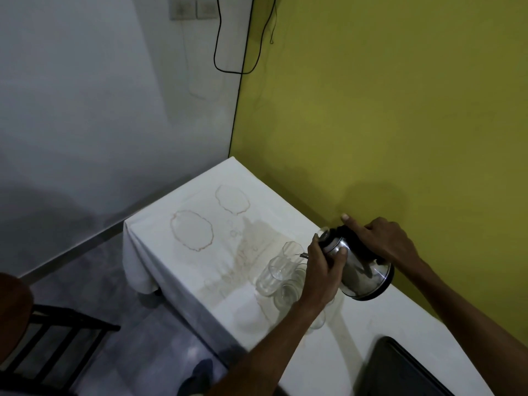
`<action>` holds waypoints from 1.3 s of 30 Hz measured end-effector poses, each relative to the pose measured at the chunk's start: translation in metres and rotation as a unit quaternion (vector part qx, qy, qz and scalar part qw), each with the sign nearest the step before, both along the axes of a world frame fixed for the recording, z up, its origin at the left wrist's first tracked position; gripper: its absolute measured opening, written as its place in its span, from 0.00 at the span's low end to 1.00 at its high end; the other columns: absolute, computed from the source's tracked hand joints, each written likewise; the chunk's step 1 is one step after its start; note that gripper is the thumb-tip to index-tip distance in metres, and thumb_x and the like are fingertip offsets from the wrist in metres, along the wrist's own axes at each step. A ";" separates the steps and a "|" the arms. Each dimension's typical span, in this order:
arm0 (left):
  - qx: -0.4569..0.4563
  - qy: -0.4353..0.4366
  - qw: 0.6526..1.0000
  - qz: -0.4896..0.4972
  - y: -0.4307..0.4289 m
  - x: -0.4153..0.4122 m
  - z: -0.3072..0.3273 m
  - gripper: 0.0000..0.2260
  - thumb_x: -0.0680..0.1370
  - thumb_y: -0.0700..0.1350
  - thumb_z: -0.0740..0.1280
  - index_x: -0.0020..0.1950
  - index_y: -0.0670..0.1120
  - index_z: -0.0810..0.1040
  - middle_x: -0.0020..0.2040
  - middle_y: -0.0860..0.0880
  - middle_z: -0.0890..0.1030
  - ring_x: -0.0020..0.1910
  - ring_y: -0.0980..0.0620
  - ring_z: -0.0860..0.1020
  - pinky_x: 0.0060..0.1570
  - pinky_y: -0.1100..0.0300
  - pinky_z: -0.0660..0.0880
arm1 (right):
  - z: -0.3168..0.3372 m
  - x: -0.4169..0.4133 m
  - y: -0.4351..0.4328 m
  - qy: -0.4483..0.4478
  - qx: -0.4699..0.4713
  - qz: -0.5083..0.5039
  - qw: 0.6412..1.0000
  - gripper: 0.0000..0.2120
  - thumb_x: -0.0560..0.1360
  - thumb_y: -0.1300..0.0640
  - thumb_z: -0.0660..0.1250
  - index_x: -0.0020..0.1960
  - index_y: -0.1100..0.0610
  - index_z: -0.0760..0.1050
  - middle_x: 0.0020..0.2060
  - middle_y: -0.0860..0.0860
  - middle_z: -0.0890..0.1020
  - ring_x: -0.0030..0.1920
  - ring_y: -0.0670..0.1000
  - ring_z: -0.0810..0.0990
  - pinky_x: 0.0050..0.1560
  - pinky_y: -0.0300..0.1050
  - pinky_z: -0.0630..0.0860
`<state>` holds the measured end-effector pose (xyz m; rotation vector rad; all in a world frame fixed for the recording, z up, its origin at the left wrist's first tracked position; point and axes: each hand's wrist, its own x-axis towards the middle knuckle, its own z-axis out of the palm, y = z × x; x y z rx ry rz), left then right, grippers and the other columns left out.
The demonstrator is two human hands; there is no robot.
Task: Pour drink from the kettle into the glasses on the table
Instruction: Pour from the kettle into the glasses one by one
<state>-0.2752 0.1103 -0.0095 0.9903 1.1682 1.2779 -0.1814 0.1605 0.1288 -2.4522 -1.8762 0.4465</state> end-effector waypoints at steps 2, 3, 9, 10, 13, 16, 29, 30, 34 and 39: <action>0.002 -0.008 1.000 -0.005 -0.003 0.000 0.000 0.29 0.78 0.59 0.69 0.75 0.50 0.66 0.70 0.53 0.75 0.69 0.60 0.74 0.68 0.57 0.73 | -0.001 0.001 0.000 -0.004 0.000 0.003 1.000 0.42 0.73 0.21 0.56 0.29 0.61 0.74 0.26 0.58 0.82 0.26 0.59 0.85 0.37 0.50 0.82; 0.002 -0.011 1.000 -0.008 -0.005 0.000 0.000 0.31 0.77 0.59 0.70 0.76 0.51 0.65 0.71 0.53 0.74 0.69 0.60 0.73 0.67 0.61 0.73 | -0.001 0.001 0.000 -0.005 -0.002 0.003 1.000 0.43 0.72 0.20 0.56 0.30 0.61 0.74 0.26 0.58 0.82 0.26 0.59 0.85 0.39 0.52 0.84; 0.012 -0.001 1.000 0.006 -0.011 0.002 -0.001 0.44 0.66 0.70 0.74 0.76 0.53 0.64 0.71 0.52 0.73 0.70 0.58 0.72 0.68 0.58 0.73 | -0.003 0.002 -0.002 -0.004 -0.003 -0.002 1.000 0.45 0.72 0.20 0.56 0.32 0.63 0.79 0.26 0.58 0.84 0.24 0.58 0.85 0.38 0.52 0.84; 0.010 0.000 1.000 0.007 -0.011 0.003 -0.001 0.44 0.66 0.69 0.75 0.76 0.52 0.64 0.71 0.52 0.73 0.70 0.58 0.72 0.68 0.58 0.73 | -0.003 0.003 -0.003 -0.003 -0.002 -0.003 1.000 0.45 0.72 0.20 0.56 0.32 0.63 0.80 0.26 0.59 0.84 0.24 0.58 0.85 0.37 0.52 0.83; 0.004 0.001 1.000 0.005 -0.011 0.004 -0.002 0.40 0.68 0.62 0.78 0.75 0.53 0.65 0.70 0.52 0.73 0.70 0.57 0.73 0.68 0.57 0.74 | -0.003 0.002 -0.005 -0.003 0.003 0.002 1.000 0.44 0.72 0.20 0.56 0.30 0.62 0.77 0.25 0.58 0.82 0.24 0.58 0.84 0.35 0.50 0.81; -0.002 -0.003 1.000 0.004 -0.010 0.006 -0.002 0.39 0.69 0.59 0.78 0.75 0.53 0.65 0.70 0.52 0.73 0.69 0.59 0.73 0.66 0.65 0.73 | 0.000 0.001 -0.006 -0.002 0.008 0.003 1.000 0.43 0.73 0.21 0.56 0.28 0.61 0.76 0.23 0.57 0.82 0.23 0.57 0.84 0.34 0.47 0.79; -0.012 -0.027 1.000 -0.008 -0.003 0.006 0.001 0.37 0.70 0.59 0.78 0.74 0.50 0.67 0.68 0.55 0.77 0.67 0.60 0.76 0.65 0.62 0.75 | -0.001 0.002 0.000 -0.022 0.002 0.004 1.000 0.44 0.74 0.22 0.56 0.30 0.62 0.78 0.21 0.55 0.82 0.23 0.57 0.84 0.37 0.49 0.83; -0.014 -0.030 0.999 -0.010 -0.002 0.006 0.002 0.38 0.70 0.60 0.78 0.74 0.51 0.67 0.69 0.54 0.76 0.68 0.59 0.75 0.65 0.63 0.75 | -0.001 0.002 0.002 -0.029 0.001 0.006 1.000 0.44 0.74 0.21 0.56 0.31 0.63 0.78 0.23 0.56 0.83 0.25 0.58 0.84 0.40 0.52 0.85; -0.019 -0.040 0.999 -0.003 0.001 0.007 0.001 0.41 0.67 0.68 0.76 0.74 0.54 0.67 0.68 0.54 0.77 0.67 0.58 0.76 0.66 0.56 0.76 | -0.003 0.001 0.008 -0.049 0.004 0.023 0.999 0.45 0.74 0.21 0.55 0.34 0.64 0.80 0.26 0.58 0.84 0.29 0.58 0.85 0.45 0.54 0.86; -0.024 -0.052 0.998 0.002 0.006 0.009 -0.003 0.44 0.63 0.72 0.74 0.74 0.55 0.67 0.69 0.52 0.76 0.67 0.56 0.77 0.66 0.52 0.77 | -0.005 0.000 0.016 -0.066 0.008 0.029 0.997 0.47 0.73 0.20 0.54 0.35 0.66 0.80 0.28 0.59 0.84 0.32 0.59 0.85 0.45 0.53 0.85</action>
